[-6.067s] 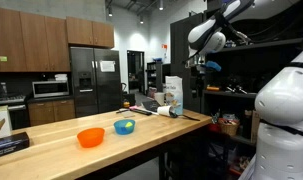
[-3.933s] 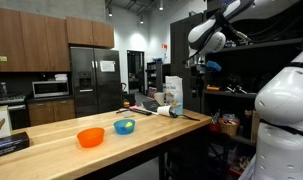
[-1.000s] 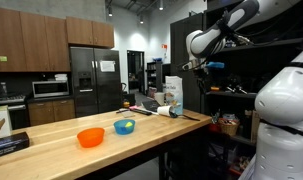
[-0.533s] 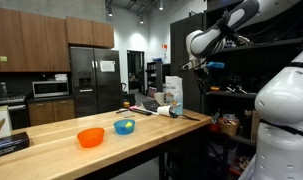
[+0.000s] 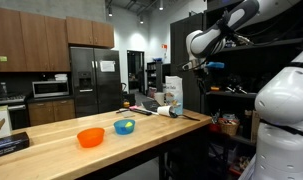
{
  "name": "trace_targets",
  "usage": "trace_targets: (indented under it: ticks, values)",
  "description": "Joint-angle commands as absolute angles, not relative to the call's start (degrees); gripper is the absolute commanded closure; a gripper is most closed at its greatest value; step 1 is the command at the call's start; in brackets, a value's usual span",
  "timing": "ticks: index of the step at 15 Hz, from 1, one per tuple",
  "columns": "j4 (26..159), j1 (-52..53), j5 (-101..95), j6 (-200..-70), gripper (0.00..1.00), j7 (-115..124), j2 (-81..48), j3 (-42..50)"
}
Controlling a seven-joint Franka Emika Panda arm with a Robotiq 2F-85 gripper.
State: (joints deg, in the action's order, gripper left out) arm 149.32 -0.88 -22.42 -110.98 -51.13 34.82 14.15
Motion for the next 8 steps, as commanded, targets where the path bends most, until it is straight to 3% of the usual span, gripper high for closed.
trace_targets:
  ticks: [1, 8]
  values:
    - [149.3, -1.7, -21.9, -111.1, 0.0, -51.5, 34.7, 13.4]
    - [151.5, -1.4, -26.6, -115.9, 0.0, -63.2, 36.2, 14.3]
